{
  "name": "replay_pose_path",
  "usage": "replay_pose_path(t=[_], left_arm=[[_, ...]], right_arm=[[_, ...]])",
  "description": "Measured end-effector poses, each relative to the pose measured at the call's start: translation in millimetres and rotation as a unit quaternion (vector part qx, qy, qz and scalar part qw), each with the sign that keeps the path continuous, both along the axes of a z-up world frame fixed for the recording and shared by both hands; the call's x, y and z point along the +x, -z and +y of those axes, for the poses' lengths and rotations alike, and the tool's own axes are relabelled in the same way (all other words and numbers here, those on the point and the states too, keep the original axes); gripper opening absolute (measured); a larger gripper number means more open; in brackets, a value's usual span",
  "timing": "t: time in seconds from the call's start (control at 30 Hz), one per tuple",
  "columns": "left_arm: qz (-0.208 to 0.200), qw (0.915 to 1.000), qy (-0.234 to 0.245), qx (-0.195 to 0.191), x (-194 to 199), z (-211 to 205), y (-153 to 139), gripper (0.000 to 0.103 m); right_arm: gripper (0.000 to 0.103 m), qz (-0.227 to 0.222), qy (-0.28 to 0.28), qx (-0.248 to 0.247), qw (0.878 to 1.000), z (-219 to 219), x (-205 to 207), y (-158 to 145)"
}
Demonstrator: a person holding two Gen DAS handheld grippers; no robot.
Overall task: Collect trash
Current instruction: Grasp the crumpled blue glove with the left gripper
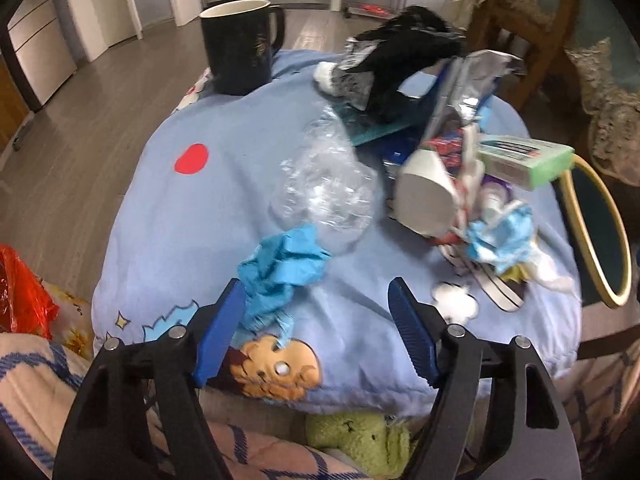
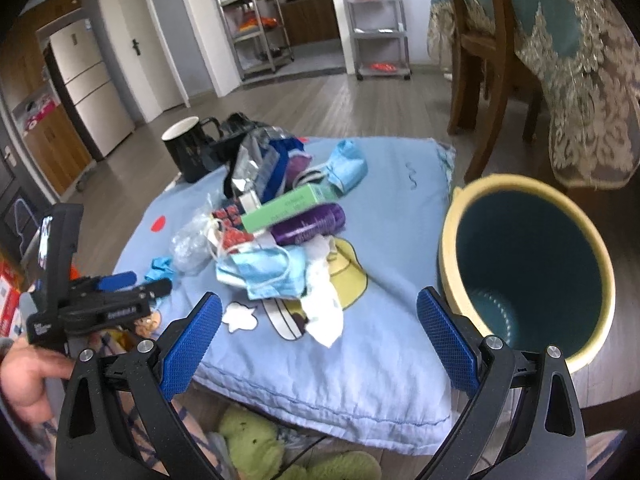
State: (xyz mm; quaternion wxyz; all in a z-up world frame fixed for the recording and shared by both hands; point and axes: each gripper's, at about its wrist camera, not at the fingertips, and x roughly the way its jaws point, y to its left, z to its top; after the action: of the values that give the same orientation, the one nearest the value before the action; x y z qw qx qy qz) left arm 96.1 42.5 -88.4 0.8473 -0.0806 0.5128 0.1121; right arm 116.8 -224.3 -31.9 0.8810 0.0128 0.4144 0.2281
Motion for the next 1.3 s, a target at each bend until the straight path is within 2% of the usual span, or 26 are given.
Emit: replay_pose_path(t=[0.17,0.27,0.33,0.4,0.47,0.6,0.8,0.97,1.1,1.3], left_arm=[[0.013,0.9991,-0.023,-0.032,7,19,15,0.062],[0.011,0.9987,-0.033,-0.038,10,25,18,0.057],[0.007,0.9981,-0.044,-0.042,10,28,21,0.043],[0.0,0.997,-0.056,-0.054,9,34,23,0.034],[-0.01,0.9956,-0.058,-0.073,6,38,23,0.018],[-0.038,0.9932,-0.06,-0.092,-4,40,17,0.015],[-0.079,0.9871,-0.056,-0.127,-15,41,-2,0.014],[-0.116,0.985,-0.02,-0.126,-29,24,-22,0.014],[-0.149,0.9793,0.003,-0.137,-32,18,-32,0.014],[-0.162,0.976,0.019,-0.144,-32,11,-34,0.014]], right_arm=[[0.097,0.008,0.004,0.001,1.0,-2,2,9],[0.097,0.011,0.005,0.0,1.0,-2,2,12],[0.097,0.014,0.005,0.001,1.0,-3,3,12],[0.097,0.014,0.005,0.002,1.0,-2,3,13],[0.097,0.016,0.003,0.003,1.0,0,3,12],[0.097,0.016,-0.006,0.002,1.0,6,3,14],[0.097,0.018,-0.017,0.0,1.0,15,7,17],[0.097,0.03,-0.015,-0.004,0.999,20,15,26],[0.094,0.038,-0.016,-0.007,0.999,22,20,32],[0.094,0.026,-0.049,0.003,0.998,53,31,30]])
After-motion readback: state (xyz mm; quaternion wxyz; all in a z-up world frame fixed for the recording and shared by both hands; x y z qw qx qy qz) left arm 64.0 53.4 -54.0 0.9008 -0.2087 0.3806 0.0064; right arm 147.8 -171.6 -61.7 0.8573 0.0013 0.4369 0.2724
